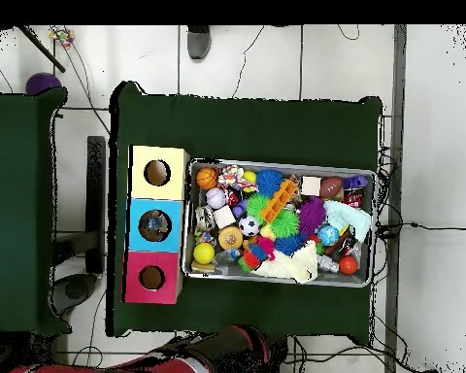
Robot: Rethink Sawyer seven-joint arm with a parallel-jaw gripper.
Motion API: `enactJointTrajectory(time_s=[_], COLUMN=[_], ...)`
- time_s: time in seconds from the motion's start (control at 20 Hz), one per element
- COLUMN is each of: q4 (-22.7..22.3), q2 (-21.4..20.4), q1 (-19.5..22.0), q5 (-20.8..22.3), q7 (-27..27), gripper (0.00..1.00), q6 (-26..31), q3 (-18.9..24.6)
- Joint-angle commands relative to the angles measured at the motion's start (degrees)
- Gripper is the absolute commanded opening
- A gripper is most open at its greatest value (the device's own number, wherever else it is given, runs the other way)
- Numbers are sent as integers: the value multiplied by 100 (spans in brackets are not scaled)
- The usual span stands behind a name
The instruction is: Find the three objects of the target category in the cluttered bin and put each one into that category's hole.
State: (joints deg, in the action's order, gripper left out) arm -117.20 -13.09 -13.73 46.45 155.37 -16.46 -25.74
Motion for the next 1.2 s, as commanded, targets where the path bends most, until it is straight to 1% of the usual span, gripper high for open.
enactJointTrajectory(time_s=[0.05,0.15,0.2,0.3,0.4,0.45,0.5,0.55,0.65,0.7,0.75,0.8,0.9,1.0,1.2], q4=[804,878,849,724,506,403,259,131,-156,-209,-265,-355,-415,-415,-292], q2=[-408,-403,-468,-735,-1191,-1441,-1748,-2015,-2581,-2812,-2978,-3132,-3272,-3259,-3068], q1=[-13,-237,-250,-175,55,106,259,342,679,684,785,976,1148,1202,1099], q5=[-594,-819,-871,-830,-637,-539,-423,-374,-309,-310,-321,-333,-321,-232,-19], q7=[218,289,311,285,171,80,-25,-84,-309,-417,-502,-622,-728,-706,-512], gripper=[100,100,100,100,100,100,100,100,100,100,100,100,100,100,100], q6=[543,422,388,374,658,820,1050,1186,1607,1730,1847,2013,2139,2096,1828], q3=[1343,1138,1124,1201,1453,1532,1710,1816,2190,2190,2298,2508,2682,2705,2522])
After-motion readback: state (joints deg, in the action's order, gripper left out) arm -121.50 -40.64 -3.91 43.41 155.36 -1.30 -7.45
